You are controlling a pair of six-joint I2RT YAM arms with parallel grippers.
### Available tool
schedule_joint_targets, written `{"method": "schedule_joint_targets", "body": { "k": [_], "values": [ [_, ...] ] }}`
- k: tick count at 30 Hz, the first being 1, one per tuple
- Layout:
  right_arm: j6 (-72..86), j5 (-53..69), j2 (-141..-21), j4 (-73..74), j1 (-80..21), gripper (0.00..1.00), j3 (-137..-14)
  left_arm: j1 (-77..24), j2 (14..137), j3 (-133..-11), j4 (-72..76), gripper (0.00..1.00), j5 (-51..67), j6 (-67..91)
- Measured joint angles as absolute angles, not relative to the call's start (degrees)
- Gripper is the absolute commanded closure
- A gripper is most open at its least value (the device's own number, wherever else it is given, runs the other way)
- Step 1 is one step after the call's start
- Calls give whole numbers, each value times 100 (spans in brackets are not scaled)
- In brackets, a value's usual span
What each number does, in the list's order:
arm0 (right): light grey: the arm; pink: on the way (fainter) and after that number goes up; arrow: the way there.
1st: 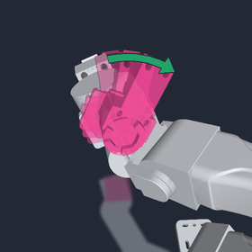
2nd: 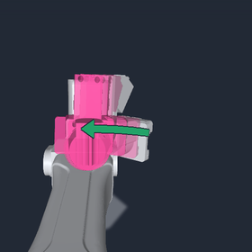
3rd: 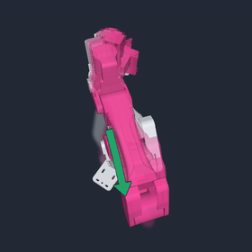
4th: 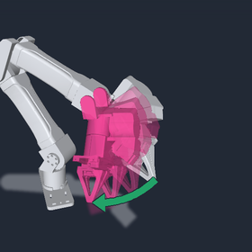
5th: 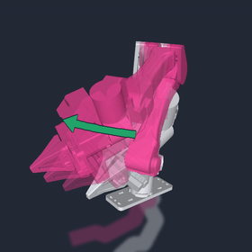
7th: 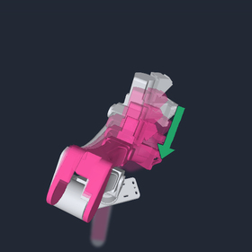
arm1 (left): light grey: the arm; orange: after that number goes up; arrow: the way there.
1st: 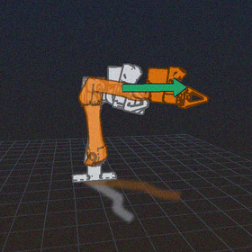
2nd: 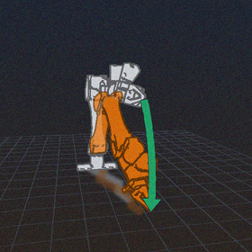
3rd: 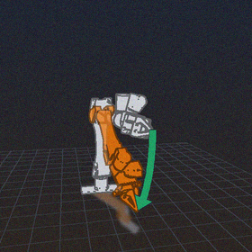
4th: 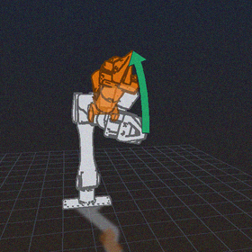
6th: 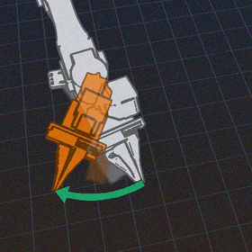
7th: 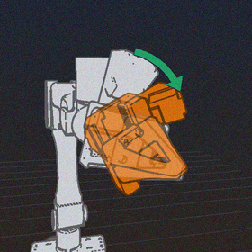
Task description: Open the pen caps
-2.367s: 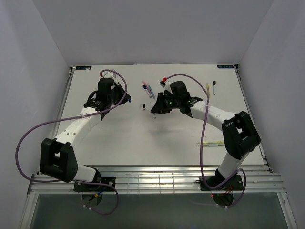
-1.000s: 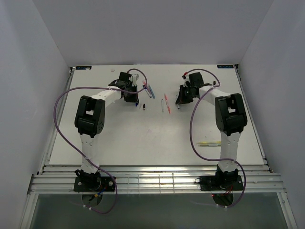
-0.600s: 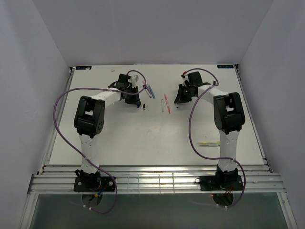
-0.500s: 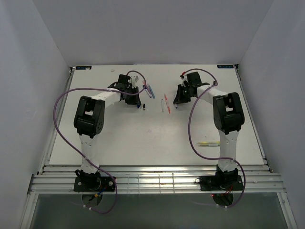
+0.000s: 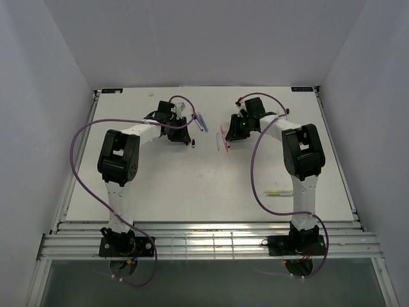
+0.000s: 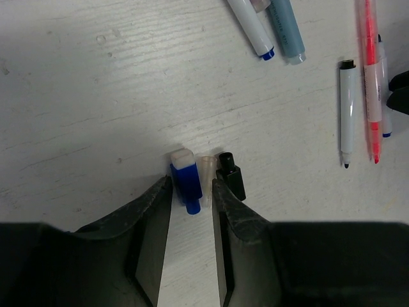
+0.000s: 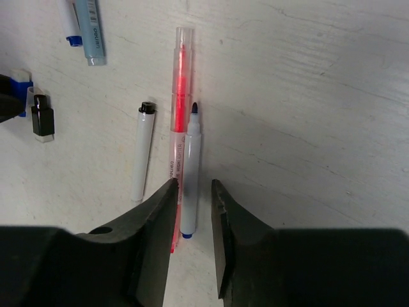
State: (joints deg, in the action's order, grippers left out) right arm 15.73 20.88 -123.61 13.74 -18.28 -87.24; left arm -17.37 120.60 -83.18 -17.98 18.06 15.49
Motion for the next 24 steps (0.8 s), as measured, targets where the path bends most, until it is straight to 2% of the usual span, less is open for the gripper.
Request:
{"method": "schedule_joint_targets", "body": {
  "k": [9, 17, 24],
  "values": [
    [1599, 2053, -12210, 1297, -1828, 56, -8676, -1737, 11950, -8189, -1820, 56, 1767, 1603],
    [1599, 1680, -11273, 1315, -1732, 54, -8453, -1737, 11710, -8082, -1999, 55, 1756, 1688],
    [1614, 1625, -11128, 1417, -792, 53, -8576, -1737, 10936, -8016, -1986, 54, 1774, 1841]
  ]
}}
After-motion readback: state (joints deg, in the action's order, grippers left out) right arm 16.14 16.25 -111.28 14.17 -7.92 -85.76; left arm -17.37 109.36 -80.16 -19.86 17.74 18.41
